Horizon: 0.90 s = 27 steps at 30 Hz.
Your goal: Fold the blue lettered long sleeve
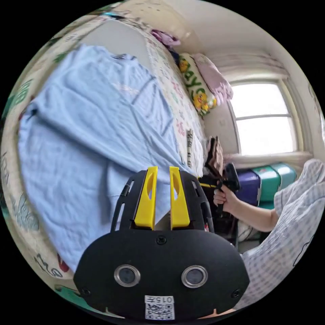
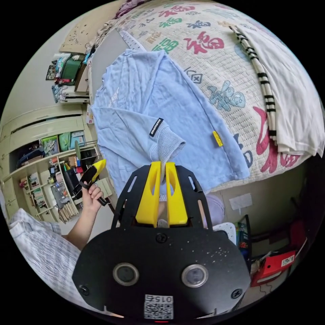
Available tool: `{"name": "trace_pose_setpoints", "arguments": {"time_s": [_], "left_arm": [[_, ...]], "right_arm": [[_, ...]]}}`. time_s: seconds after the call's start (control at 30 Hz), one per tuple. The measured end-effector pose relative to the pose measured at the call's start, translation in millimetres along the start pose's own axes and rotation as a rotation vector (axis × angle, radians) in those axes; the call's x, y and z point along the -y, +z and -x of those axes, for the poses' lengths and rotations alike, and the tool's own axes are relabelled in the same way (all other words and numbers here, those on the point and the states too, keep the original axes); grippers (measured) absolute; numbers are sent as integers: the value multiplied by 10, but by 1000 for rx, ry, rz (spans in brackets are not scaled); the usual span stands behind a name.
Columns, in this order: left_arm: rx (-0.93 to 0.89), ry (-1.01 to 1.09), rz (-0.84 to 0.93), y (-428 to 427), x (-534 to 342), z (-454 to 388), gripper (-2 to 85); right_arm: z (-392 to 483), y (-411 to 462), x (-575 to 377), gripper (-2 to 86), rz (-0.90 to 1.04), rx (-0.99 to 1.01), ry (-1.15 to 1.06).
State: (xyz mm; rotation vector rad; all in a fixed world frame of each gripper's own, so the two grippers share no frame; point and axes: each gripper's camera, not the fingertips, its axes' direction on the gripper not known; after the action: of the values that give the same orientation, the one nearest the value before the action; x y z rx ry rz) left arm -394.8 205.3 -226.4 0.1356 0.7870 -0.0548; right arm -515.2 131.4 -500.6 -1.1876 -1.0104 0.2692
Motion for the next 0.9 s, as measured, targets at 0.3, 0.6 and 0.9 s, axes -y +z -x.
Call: {"name": "trace_pose_setpoints", "arguments": {"time_s": [0.3, 0.6, 0.9], "left_arm": [[-3, -518, -474, -906, 418, 1401, 76], [9, -597, -501, -1009, 862, 1822, 47], [127, -505, -341, -1266, 1252, 1695, 49]], "right_arm": [[30, 420, 307, 20, 19, -86, 21], [153, 1315, 750, 35, 120, -316, 5], [40, 1561, 1122, 36, 190, -426, 149]]}}
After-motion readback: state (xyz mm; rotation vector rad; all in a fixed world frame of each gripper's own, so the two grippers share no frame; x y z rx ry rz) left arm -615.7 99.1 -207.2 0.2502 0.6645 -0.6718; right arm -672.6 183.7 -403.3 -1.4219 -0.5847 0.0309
